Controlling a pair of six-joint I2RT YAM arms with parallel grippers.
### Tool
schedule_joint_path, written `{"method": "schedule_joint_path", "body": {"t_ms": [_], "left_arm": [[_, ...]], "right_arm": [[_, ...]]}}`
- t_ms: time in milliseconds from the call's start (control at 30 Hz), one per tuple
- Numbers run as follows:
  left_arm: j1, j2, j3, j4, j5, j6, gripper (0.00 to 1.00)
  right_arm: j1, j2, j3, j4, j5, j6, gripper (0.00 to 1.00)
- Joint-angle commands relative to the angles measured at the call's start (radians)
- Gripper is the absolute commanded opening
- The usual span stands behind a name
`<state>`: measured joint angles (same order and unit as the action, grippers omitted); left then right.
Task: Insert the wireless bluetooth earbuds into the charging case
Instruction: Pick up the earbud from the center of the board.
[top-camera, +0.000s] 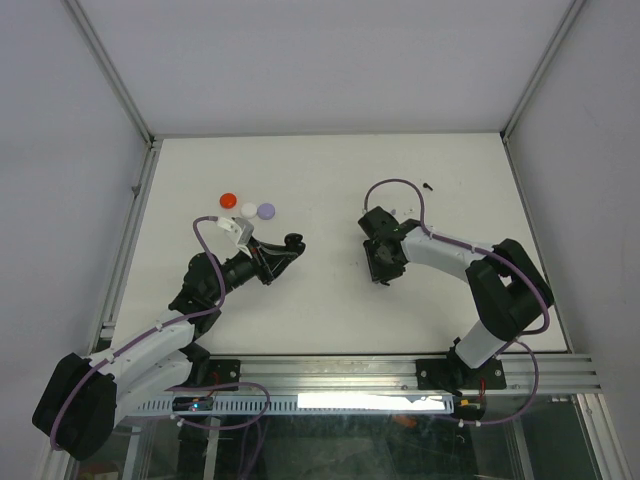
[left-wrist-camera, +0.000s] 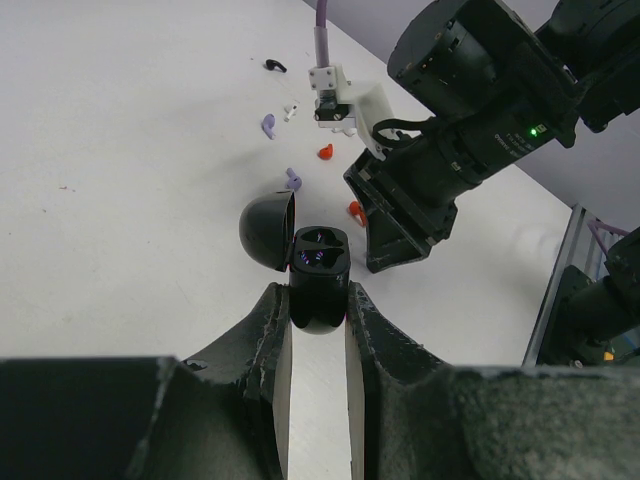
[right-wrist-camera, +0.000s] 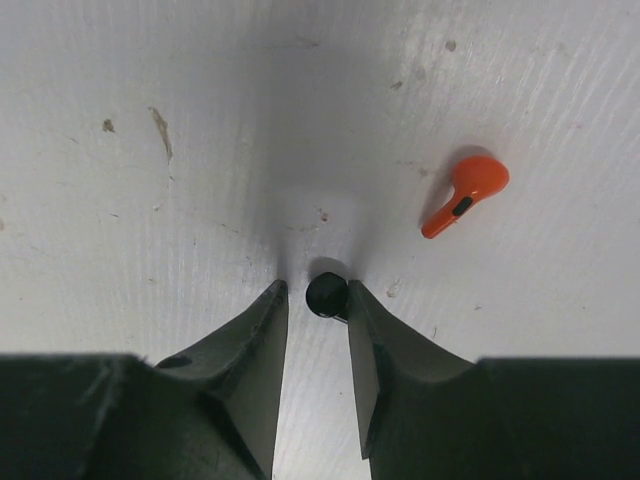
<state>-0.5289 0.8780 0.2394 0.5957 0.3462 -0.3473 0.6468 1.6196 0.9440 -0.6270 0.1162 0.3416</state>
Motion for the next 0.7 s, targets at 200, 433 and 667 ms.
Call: {"method": "schedule_joint_path", "body": {"t_ms": [200, 433, 667], "left_arm": [[-0.001, 0.007, 0.002, 0.086, 0.03, -0.007, 0.0], [0.0, -0.02, -0.067, 0.224, 0.023, 0.016, 0.0], [0.0, -0.044, -0.109, 0.365, 0.009, 0.054, 0.0]], "right_arm": [[0.002, -0.007, 0.027, 0.042, -0.005, 0.015, 0.19], [0.003, -0.133, 0.06, 0.093, -0.126, 0.009, 0.17], [0.004, -0.277, 0.116, 0.182, -0.246, 0.027, 0.17]]}}
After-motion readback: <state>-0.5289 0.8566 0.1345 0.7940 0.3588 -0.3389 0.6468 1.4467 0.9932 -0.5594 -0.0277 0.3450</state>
